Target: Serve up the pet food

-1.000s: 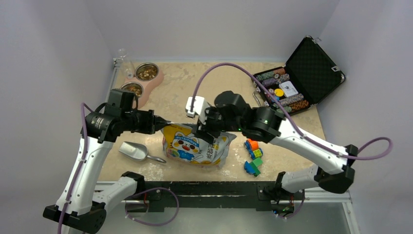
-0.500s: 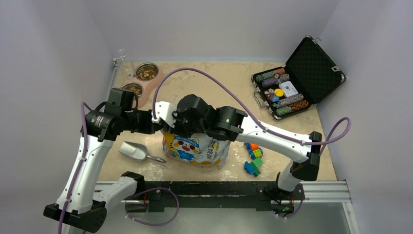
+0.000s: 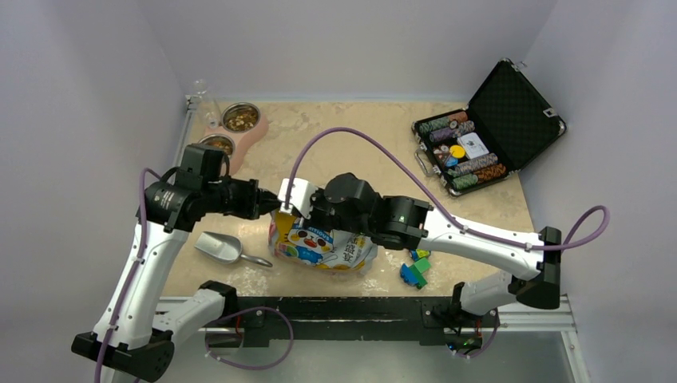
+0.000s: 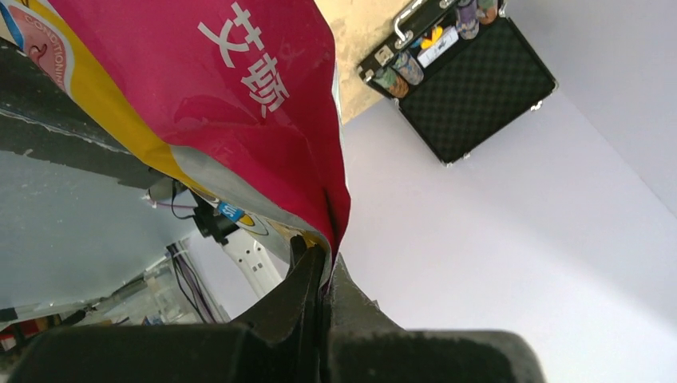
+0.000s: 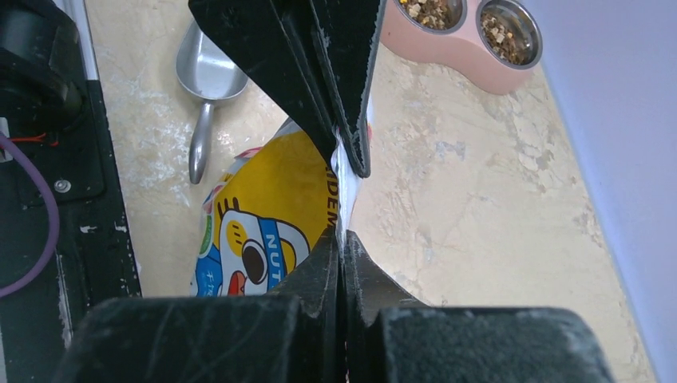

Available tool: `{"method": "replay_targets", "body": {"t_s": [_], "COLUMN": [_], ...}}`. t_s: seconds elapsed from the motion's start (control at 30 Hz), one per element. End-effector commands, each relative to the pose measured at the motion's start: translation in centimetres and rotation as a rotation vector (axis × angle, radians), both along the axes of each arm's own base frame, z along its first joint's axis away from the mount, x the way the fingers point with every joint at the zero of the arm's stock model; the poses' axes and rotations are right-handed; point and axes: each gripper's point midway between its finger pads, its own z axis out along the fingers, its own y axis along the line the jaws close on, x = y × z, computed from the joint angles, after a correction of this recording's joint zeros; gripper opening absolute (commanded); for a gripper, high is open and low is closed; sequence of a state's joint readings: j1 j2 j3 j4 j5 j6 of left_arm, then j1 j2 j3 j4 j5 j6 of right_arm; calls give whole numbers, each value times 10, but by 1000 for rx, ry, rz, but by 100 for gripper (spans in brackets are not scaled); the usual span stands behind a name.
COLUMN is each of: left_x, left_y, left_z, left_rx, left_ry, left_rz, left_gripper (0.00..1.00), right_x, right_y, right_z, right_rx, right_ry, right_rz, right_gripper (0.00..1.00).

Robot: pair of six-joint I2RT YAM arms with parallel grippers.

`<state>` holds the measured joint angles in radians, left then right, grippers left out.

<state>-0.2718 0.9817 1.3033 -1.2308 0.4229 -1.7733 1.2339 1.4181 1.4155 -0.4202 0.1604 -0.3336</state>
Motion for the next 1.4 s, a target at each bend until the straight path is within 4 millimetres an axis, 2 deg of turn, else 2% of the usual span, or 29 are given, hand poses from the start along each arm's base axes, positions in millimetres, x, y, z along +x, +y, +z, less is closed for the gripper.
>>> {"method": "replay_targets", "body": {"t_s": [0.0,0.13,0.3,0.73,1.0,1.23,1.3,1.37], "left_x": [42,45,52,75,83,86,85,83], "left_y": [30,39,55,82,88,82,81,79], "left_z": [15,14,12,23,24,22,21,21], "left_rx": [83,175,266,314,311,278,270,259], "left_ry": [-180,-183,-177,-192,-186,-176,-177,-181], "left_rz": [176,146,142,182,193,172,171,165], "left_gripper": [0,0,0,0,0,0,0,0], "right_x": [1,-7,-15,-13,-20,-30,-33,-35], "right_y": [-92,-115,-137,-194,-227,-252,-253,-247], "right_z": [-22,-35,-37,-57,-65,-75,-70,-55], "right_rx": [-170,-208,-203,-203,-183,-183,-160,-107], "right_ry": [53,115,136,146,146,160,163,159], "right_rz": [-147,-187,-213,-334,-377,-416,-409,-378], "right_gripper": [0,0,0,0,0,0,0,0]}}
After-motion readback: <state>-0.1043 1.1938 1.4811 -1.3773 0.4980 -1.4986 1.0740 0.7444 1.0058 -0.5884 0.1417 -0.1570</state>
